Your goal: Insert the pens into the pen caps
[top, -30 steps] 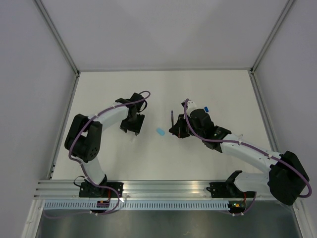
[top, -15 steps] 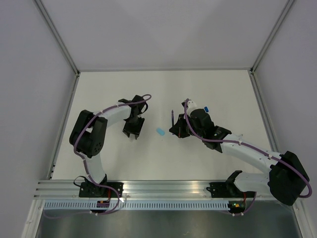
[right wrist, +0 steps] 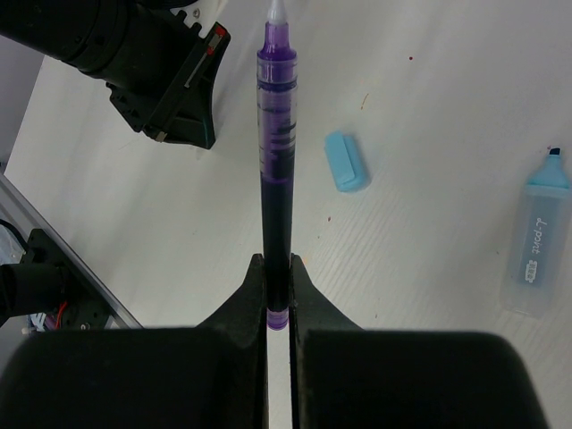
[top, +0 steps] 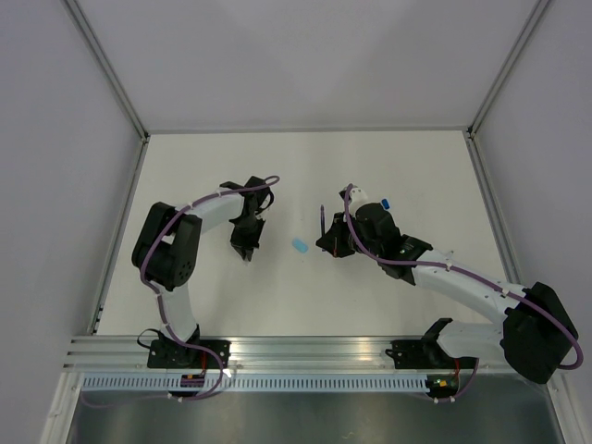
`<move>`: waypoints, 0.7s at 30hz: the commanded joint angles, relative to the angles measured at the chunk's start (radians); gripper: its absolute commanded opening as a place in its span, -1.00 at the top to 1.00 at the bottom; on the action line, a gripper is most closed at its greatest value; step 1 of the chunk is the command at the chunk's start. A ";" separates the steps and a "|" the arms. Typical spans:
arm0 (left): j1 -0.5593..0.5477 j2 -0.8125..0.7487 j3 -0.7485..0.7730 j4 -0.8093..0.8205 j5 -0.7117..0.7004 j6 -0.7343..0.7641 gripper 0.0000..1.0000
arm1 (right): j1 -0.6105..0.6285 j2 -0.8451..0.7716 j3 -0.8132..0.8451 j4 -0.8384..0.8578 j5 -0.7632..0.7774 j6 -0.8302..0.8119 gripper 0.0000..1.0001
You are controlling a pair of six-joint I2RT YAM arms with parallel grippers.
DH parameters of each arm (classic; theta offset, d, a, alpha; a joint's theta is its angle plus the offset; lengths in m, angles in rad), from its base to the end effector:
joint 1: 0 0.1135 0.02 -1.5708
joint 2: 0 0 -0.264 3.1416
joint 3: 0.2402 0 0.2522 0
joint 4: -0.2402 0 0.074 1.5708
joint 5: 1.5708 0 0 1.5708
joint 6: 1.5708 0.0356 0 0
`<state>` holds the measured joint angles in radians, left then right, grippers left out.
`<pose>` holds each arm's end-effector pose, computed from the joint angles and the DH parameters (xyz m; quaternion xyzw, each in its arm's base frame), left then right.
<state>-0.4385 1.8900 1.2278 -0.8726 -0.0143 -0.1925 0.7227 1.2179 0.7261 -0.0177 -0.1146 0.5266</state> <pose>0.3052 -0.1426 0.1513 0.1225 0.9923 0.0012 0.0193 0.1987 0.1806 0.2451 -0.1131 0.8541 0.3355 0.3810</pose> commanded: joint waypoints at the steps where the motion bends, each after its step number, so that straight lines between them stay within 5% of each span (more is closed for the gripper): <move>1: 0.004 0.037 0.015 -0.017 0.010 -0.031 0.82 | 0.001 -0.024 0.032 0.019 0.012 -0.010 1.00; 4: 0.004 0.041 0.013 -0.019 0.007 -0.048 0.95 | 0.001 -0.023 0.033 0.021 0.012 -0.010 1.00; 21: 0.040 -0.066 0.044 0.040 0.089 -0.260 0.95 | 0.001 0.028 0.024 0.056 -0.066 -0.007 1.00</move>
<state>-0.4191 1.8889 1.2442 -0.8722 0.0105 -0.3508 0.7227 1.2304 0.7261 -0.0124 -0.1440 0.5266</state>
